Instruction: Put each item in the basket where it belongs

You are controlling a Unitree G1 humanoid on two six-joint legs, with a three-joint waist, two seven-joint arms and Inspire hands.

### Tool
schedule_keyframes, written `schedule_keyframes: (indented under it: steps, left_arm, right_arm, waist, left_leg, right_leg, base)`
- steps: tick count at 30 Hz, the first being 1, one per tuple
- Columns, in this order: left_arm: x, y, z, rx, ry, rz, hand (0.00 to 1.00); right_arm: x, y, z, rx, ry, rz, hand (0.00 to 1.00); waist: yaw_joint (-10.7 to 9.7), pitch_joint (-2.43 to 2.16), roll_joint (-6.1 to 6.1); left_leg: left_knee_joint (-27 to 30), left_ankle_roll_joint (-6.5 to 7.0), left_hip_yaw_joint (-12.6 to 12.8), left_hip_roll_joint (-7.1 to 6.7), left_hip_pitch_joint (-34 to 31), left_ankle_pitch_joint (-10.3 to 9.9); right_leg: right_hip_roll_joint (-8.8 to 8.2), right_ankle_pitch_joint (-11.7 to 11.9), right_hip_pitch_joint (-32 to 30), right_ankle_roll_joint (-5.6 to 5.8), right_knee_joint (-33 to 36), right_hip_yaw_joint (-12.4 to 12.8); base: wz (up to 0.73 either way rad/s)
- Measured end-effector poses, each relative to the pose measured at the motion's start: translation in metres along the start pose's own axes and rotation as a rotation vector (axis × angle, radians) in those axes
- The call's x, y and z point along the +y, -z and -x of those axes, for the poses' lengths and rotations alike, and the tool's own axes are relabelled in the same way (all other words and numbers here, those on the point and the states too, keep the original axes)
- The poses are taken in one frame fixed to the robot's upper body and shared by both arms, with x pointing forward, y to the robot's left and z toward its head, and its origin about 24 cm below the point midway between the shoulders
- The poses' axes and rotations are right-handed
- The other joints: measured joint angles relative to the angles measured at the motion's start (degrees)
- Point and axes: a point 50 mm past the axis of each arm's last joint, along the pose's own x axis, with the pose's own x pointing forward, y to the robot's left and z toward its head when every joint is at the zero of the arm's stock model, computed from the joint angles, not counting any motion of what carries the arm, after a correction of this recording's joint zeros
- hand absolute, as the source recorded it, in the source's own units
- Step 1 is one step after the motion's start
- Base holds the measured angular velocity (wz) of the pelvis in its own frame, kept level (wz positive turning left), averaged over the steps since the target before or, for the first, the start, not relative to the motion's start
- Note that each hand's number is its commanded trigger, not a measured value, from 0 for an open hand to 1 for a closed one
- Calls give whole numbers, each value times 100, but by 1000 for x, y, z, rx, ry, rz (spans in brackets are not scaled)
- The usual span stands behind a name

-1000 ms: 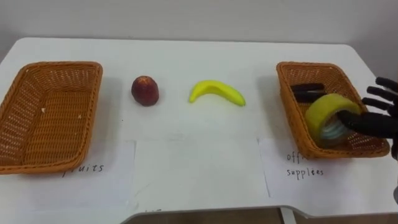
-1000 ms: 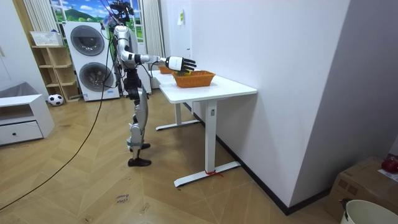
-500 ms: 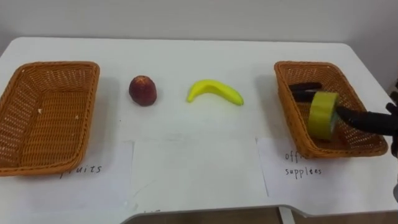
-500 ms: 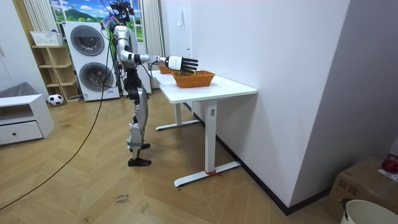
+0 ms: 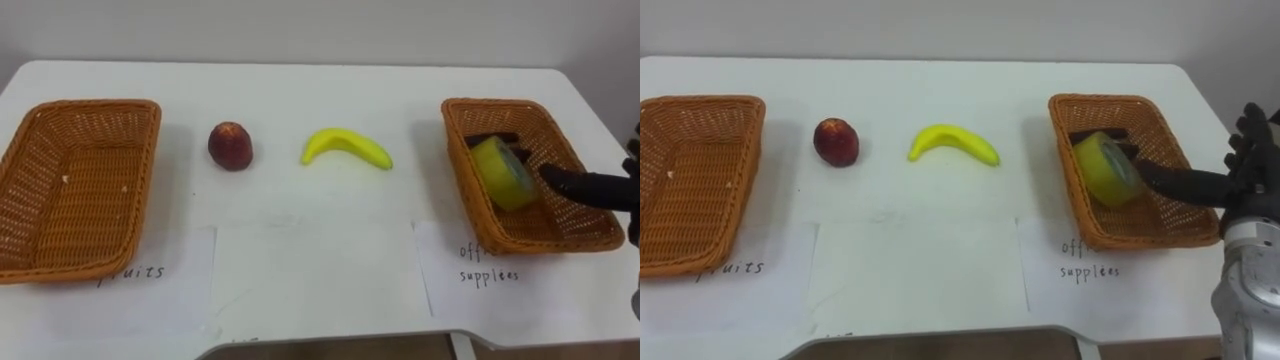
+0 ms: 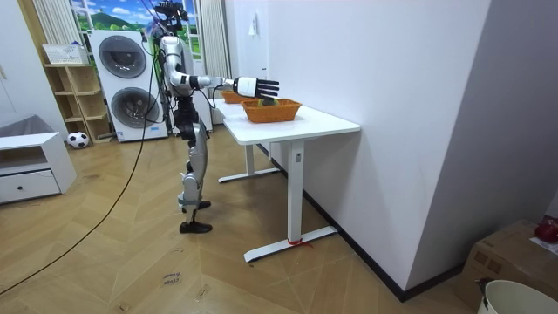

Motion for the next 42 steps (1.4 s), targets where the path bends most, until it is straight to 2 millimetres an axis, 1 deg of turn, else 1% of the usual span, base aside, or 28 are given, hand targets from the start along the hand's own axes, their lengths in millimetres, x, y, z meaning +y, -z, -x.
schedule_keyframes:
  steps: [3, 8, 11, 13, 18, 22, 26, 29, 34, 38, 41, 42]
  left_arm:
    - [0, 0, 0, 0, 0, 1, 0]
    - [0, 1, 0, 3, 0, 2, 0]
    - [0, 3, 1, 6, 0, 1, 0]
    - [0, 3, 1, 9, 1, 0, 0]
    - [0, 4, 1, 11, 2, 2, 0]
    - [-1, 5, 1, 26, 12, 74, 0]
    - [-2, 6, 1, 32, 18, 103, 0]
    - [-2, 5, 1, 29, 22, 105, 0]
    - [-2, 5, 1, 27, 46, 95, 0]
    - [-2, 4, 0, 25, 51, 94, 0]
    - [-2, 4, 0, 24, 51, 90, 0]
    - [-1, 5, 0, 26, 49, 84, 0]
  right_arm:
    - [0, 0, 0, 0, -5, 0, 0]
    - [0, 0, 0, 0, -6, 0, 0]
    - [2, -4, -2, -12, -10, -3, 0]
    - [4, -9, -4, -34, -19, -7, 0]
    - [10, -22, -8, -84, -48, 7, 0]
    - [16, -37, -6, -149, -95, 4, 0]
    - [20, -49, -5, -195, -116, -5, 0]
    - [25, -58, -8, -227, -125, -17, 0]
    - [29, -75, -6, -294, -139, -24, 0]
    - [31, -83, -5, -327, -146, -30, 0]
    - [33, -84, -4, -330, -149, -32, 0]
    - [36, -83, -4, -327, -160, -28, 0]
  waist:
    - [0, -1, 4]
    - [9, 13, -21]
    - [6, 36, -56]
    - [11, 48, -83]
    - [14, 37, -106]
    - [15, 32, -98]
    - [17, 32, -97]
    - [18, 32, -95]
    - [53, 21, -77]
    - [87, 19, -81]
    - [187, 19, -94]
    - [205, 14, -109]
  left_leg:
    - [5, 0, 0, 0, 0, 0]
    - [-4, 0, 0, 3, -8, 0]
    - [-11, 0, 7, 4, -6, 0]
    - [-12, 0, 8, 3, -13, -1]
    - [-24, -1, 12, 2, -18, -1]
    - [-11, -1, 12, 1, -11, -1]
    - [-8, -1, 9, 1, -16, -1]
    - [-9, -1, -9, 3, -49, -2]
    - [-3, -2, -14, 3, -56, -2]
    - [1, -1, -14, -1, -52, -1]
    - [2, -1, -15, -1, -13, -1]
    - [5, -1, -15, 0, -9, -1]
  right_leg:
    - [0, 0, 5, 0, 0, 1]
    - [0, 0, 15, 0, 2, -13]
    - [0, 0, 14, 0, 4, -18]
    - [0, 0, 9, 0, 4, -18]
    - [1, 0, -12, 0, 5, -18]
    - [0, 0, -12, 0, 4, -13]
    - [-1, 0, -9, 0, 3, -12]
    - [2, 0, -10, 0, 4, -19]
    - [3, 0, -15, 0, 12, -10]
    - [2, 0, -6, 0, 12, -15]
    - [2, 0, 27, 0, 12, -20]
    - [2, 0, 33, 0, 11, -24]
  base:
    - [0]
    - [0]
    - [0]
    - [0]
    - [0]
    - [0]
    - [0]
    - [1]
    - [1]
    - [0]
    - [0]
    - [0]
